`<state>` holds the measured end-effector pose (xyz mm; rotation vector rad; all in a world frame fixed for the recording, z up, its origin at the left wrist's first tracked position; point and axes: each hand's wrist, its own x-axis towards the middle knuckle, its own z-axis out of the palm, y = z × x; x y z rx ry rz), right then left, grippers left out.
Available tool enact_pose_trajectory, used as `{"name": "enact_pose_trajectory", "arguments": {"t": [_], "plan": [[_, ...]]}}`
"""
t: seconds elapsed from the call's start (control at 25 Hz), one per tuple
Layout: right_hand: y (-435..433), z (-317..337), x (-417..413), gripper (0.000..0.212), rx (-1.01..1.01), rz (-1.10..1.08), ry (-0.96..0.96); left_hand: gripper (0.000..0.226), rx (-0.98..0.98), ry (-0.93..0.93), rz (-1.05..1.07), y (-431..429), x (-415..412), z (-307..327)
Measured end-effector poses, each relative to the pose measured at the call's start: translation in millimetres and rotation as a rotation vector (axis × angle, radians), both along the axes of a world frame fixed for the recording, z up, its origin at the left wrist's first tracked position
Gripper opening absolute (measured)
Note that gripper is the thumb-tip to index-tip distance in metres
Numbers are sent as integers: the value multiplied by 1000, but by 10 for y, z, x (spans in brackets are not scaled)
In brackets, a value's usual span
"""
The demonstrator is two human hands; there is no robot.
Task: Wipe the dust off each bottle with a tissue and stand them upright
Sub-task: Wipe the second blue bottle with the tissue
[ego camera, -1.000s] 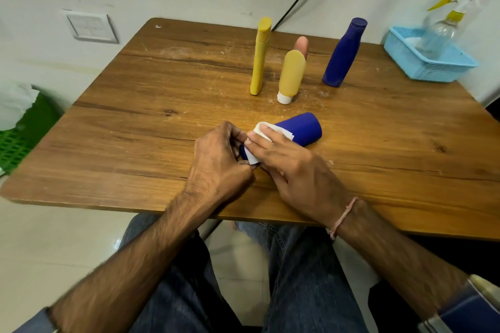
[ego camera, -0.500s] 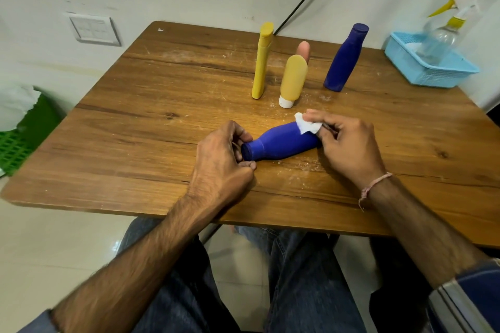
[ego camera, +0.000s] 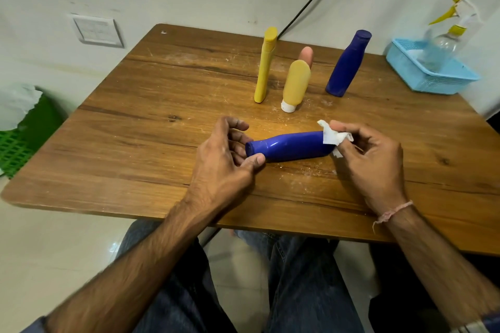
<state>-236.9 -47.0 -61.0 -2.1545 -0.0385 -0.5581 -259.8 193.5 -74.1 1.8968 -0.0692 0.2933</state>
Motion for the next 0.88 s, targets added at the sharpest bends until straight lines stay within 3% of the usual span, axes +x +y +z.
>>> {"name": "enact_pose_trajectory", "arguments": {"t": [0.16,0.32,0.52,0.68,0.88], "plan": [[161,-55,-209,33,-255,-24,-185,63,3,36,-24,-2,-3,-2],[676,-230,-330,35,-471,166,-337,63,19,4,-45,-17,-21,-9],[837,-241,-364,35,-541,319,-301,55,62,-62,-57,6,-26,-47],[363,-151,-376,34,-492,197,-178,61,144,13,-101,14,11,-40],[231,-131,-381,37,-498,94,-133,52,300,-16,-112,40,45,-64]]}}
